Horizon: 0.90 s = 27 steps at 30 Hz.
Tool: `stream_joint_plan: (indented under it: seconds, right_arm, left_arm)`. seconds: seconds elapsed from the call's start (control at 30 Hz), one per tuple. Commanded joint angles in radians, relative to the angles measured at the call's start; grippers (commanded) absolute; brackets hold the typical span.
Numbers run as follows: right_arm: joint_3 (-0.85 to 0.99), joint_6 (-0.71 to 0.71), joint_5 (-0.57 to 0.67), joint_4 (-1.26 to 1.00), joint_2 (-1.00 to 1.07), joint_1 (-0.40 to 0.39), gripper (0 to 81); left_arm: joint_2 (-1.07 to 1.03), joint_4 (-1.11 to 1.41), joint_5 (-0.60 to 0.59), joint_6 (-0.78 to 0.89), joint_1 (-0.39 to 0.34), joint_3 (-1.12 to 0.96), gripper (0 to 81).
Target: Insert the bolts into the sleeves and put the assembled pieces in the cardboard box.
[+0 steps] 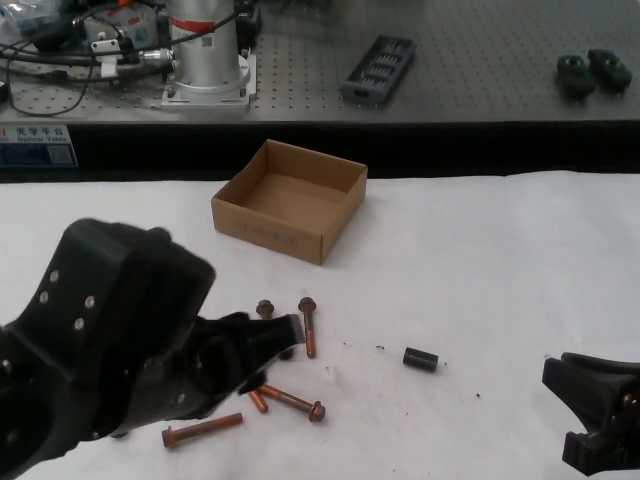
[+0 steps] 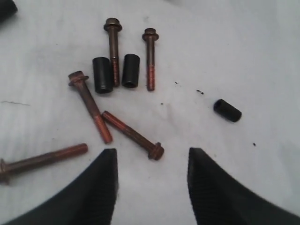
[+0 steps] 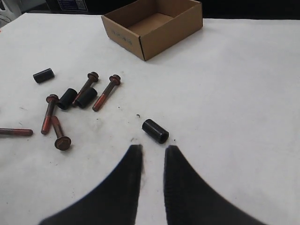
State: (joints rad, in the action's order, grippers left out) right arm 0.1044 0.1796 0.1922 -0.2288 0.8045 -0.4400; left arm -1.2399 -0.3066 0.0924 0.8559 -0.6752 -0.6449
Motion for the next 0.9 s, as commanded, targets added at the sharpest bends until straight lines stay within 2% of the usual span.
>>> stream_joint_plan:
  seconds: [0.0,0.1,0.4,0.73,0.87]
  right_arm:
    - [0.001,0.0,-0.004,-0.003,0.002,0.001,15.1]
    - [0.001,0.0,-0.004,-0.003,0.002,0.001,15.1]
    - [0.001,0.0,-0.004,-0.003,0.002,0.001,15.1]
    - [0.001,0.0,-0.004,-0.003,0.002,0.001,15.1]
    - [0.001,0.0,-0.004,-0.003,0.002,0.001,15.1]
  left_arm:
    - [0.003,0.038,0.078,-0.053,0.033,0.006,33.3]
    - [-0.002,0.038,0.095,-0.157,0.043,0.006,33.3]
    - [-0.011,0.045,0.057,-0.941,0.043,0.005,33.3]
    - [-0.011,-0.022,0.03,-1.627,0.043,0.006,33.3]
    - [-0.011,-0.077,0.038,-1.796,0.043,0.006,33.1]
